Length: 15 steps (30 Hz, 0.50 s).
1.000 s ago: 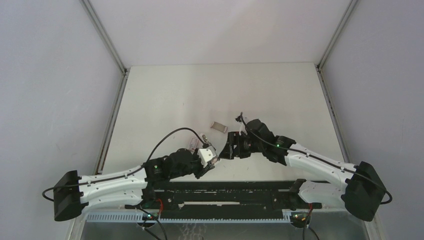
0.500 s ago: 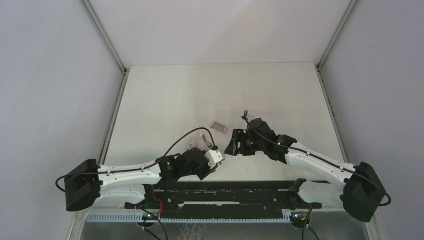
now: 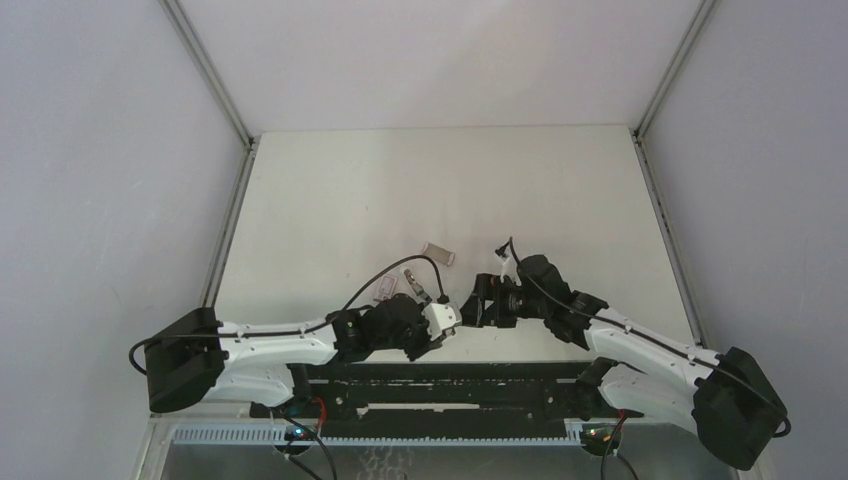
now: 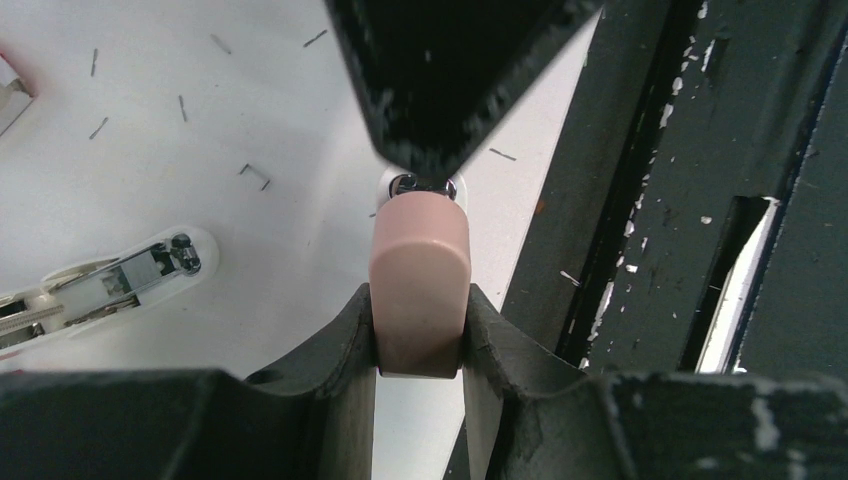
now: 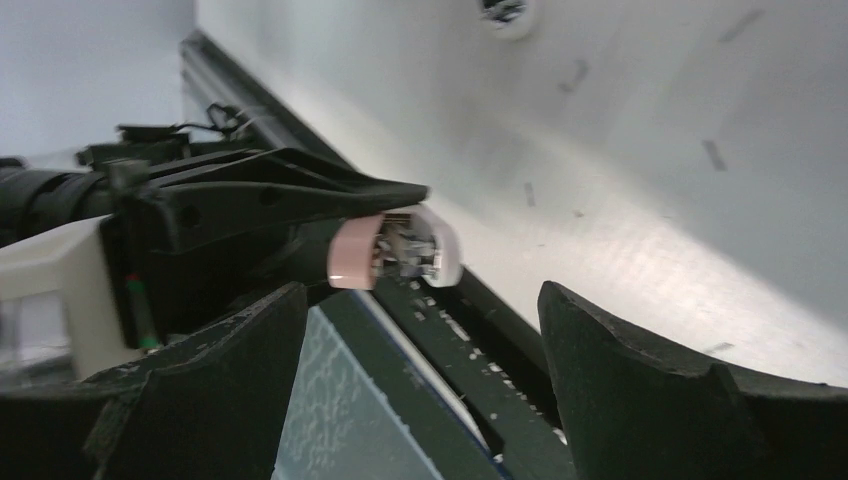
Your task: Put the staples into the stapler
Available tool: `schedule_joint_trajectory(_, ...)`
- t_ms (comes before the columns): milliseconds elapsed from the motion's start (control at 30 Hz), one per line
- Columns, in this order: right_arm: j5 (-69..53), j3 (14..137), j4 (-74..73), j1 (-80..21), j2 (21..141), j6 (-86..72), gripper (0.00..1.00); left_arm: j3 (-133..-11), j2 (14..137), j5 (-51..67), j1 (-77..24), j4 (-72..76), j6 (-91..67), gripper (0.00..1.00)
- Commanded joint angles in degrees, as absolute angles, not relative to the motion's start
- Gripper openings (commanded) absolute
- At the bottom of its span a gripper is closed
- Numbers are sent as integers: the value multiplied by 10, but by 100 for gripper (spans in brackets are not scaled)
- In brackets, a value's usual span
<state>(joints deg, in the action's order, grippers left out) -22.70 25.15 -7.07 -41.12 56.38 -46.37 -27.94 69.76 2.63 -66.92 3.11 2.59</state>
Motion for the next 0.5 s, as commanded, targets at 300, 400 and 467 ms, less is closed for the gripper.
schedule_joint_trajectory(300,-265,268,23,-460,643,-514,84,-312,663,46,-672,57,39,0)
schedule_joint_trajectory(400,-273,268,40,-466,658,-520,84,-313,657,45,-672,56,39,0)
schedule_joint_trajectory(467,-283,270,63,-470,668,-529,83,-313,654,45,-672,56,39,0)
